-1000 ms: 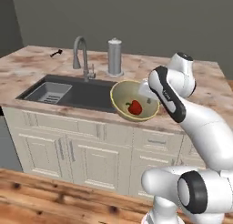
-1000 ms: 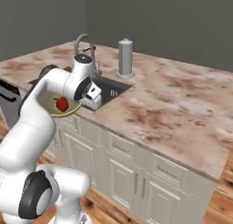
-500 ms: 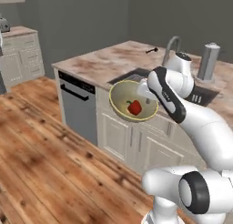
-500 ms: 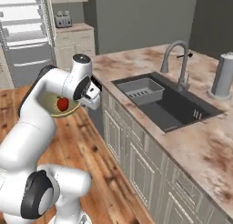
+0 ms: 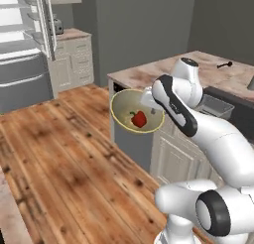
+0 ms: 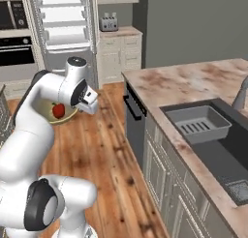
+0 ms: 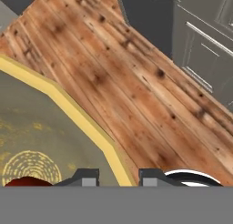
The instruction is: Move the cup from next to the sink to the open cabinet. Then, move the bowl with the bell pepper to the fridge to clear the area for faucet cleaning.
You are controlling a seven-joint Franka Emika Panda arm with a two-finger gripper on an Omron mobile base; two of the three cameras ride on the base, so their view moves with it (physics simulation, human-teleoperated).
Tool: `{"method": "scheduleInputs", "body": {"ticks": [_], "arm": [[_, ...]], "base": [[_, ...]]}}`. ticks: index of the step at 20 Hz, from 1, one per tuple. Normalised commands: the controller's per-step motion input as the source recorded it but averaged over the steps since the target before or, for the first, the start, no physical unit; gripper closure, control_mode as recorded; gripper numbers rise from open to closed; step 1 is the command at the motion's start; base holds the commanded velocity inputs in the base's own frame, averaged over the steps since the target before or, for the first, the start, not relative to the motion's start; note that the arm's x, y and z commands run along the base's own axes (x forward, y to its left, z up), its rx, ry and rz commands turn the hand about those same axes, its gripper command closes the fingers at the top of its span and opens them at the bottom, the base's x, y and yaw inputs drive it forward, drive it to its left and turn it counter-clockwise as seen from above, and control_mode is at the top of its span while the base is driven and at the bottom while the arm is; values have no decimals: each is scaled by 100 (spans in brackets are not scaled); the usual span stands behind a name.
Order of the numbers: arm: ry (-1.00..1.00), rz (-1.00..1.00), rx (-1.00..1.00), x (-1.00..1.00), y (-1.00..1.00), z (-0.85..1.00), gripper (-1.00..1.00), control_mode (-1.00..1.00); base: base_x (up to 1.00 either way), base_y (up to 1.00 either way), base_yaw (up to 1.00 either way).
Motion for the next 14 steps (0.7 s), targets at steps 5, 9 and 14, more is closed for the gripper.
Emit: {"method": "scheduleInputs", "body": {"ticks": [5, 9, 14], "arm": [[0, 0, 0, 0, 0, 0, 100, 100], [0, 0, 0, 0, 0, 0, 100, 100], [0, 0, 0, 0, 0, 0, 100, 100]], "base": [[100, 53, 0], [100, 67, 0], [100, 67, 0]]}}
